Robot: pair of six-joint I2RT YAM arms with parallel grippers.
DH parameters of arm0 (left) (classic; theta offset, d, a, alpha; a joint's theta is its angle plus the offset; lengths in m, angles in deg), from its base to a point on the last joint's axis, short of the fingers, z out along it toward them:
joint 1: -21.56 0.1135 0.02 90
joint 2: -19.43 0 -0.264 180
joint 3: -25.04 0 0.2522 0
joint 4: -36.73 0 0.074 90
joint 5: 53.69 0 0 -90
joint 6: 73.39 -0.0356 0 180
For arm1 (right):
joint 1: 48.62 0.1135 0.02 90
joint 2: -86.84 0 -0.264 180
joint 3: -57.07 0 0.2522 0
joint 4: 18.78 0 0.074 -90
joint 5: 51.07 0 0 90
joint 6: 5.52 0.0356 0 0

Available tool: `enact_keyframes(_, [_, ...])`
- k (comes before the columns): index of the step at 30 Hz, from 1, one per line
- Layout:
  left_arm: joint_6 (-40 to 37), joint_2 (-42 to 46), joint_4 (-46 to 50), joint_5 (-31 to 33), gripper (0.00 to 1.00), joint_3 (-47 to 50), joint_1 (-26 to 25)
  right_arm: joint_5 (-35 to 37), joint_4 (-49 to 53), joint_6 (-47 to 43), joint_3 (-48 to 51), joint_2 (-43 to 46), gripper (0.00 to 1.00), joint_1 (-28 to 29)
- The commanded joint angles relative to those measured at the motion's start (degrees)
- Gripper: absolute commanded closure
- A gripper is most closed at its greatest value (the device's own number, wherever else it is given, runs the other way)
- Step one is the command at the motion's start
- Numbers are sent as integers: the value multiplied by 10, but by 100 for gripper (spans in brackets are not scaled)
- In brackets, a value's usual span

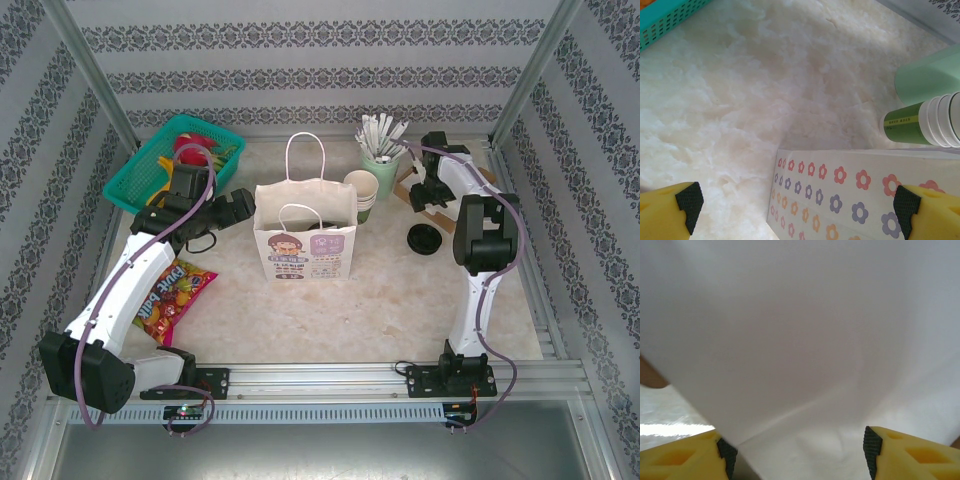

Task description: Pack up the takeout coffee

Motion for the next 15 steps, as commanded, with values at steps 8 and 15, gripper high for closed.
enact_keyframes(8, [-7, 10, 11, 8, 0, 4, 8, 40, -23, -36, -3, 6, 48, 6])
enact_keyframes(15, [-7, 12, 10, 9, 0, 5, 7, 20, -26, -33, 6, 23, 77, 6])
